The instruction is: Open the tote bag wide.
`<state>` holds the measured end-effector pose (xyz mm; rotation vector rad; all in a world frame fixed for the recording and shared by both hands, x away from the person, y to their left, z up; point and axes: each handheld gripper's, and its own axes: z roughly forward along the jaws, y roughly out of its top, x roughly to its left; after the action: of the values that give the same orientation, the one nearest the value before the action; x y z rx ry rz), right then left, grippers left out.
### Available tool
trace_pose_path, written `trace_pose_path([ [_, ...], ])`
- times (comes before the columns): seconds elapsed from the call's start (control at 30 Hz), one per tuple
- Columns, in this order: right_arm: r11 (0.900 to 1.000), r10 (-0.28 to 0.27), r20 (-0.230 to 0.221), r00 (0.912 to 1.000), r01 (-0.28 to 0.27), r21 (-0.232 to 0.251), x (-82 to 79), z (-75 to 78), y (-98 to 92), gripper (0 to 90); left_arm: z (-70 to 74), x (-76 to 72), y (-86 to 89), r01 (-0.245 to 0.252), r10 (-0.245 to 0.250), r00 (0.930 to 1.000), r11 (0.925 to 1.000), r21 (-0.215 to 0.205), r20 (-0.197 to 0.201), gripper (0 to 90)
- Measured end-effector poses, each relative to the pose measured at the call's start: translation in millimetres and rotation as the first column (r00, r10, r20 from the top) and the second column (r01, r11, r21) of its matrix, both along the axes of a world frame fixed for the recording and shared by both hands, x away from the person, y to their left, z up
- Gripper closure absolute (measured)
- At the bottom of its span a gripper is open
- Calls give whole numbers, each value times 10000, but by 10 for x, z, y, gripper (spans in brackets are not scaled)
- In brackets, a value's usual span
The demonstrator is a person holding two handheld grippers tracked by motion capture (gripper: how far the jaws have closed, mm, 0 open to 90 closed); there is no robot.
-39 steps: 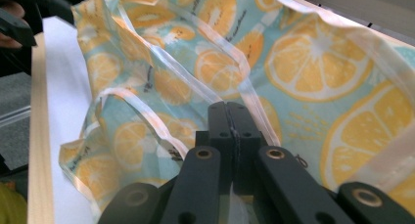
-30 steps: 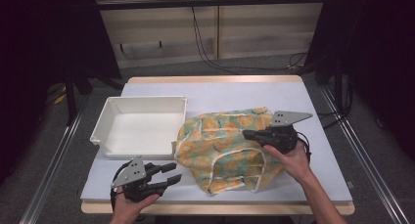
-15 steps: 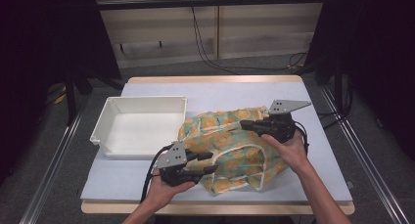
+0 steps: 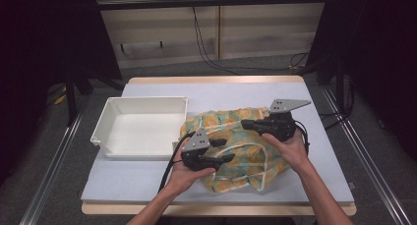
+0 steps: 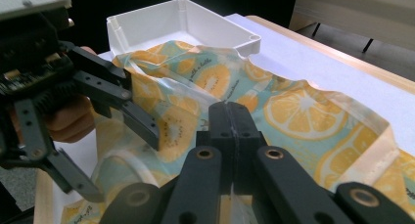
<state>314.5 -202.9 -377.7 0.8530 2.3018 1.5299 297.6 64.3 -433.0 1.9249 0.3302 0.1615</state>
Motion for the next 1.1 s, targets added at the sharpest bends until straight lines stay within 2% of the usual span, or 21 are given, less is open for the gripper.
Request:
trace_pose_path([
  [0.03,10000,3,-12,10000,-3,1,-1,0,0,900,-17,5,-15,-10,10,10000,10000,-4,-53,447],
  [0.1,10000,42,-16,10000,-42,-27,0,-3,3,900,-49,20,-28,-91,84,9999,9990,432,150,467],
  [0.2,10000,62,-48,10000,-63,-60,2,-12,7,900,-97,49,-32,-238,239,9997,9983,528,-16,547],
  [0.23,10000,65,-41,10000,-65,-63,4,-14,8,900,-101,58,-28,-197,201,9998,9984,521,-73,584],
  [0.37,9999,63,-72,10000,-64,-109,20,-22,13,900,-83,62,10,-15,23,9998,9991,424,-188,845],
  [0.4,9999,81,-86,9999,-82,-105,28,-28,14,900,-74,56,18,66,-60,9999,9991,429,-160,882],
  [0.5,9999,12,-161,9999,-14,-135,53,-38,0,900,-17,-25,25,434,-429,9988,9988,218,-245,899],
  [0.63,9999,-152,-264,9995,150,-79,107,-45,-47,900,78,-199,25,1014,-1013,9948,9947,141,-91,900],
  [0.77,9997,-238,-389,9990,235,-80,192,-64,-82,900,125,-352,33,1424,-1428,9897,9895,264,125,900],
  [0.9,9988,-491,-624,9968,486,-95,320,-110,-141,900,116,-473,59,1870,-1875,9822,9816,378,88,900],
  [1.0,9972,-746,-824,9938,749,8,451,-147,-194,900,94,-535,67,2314,-2313,9729,9722,368,-83,900],
  [1.1,9958,-890,-1144,9894,906,89,581,-188,-213,900,61,-592,74,2623,-2621,9650,9630,617,-116,900],
])
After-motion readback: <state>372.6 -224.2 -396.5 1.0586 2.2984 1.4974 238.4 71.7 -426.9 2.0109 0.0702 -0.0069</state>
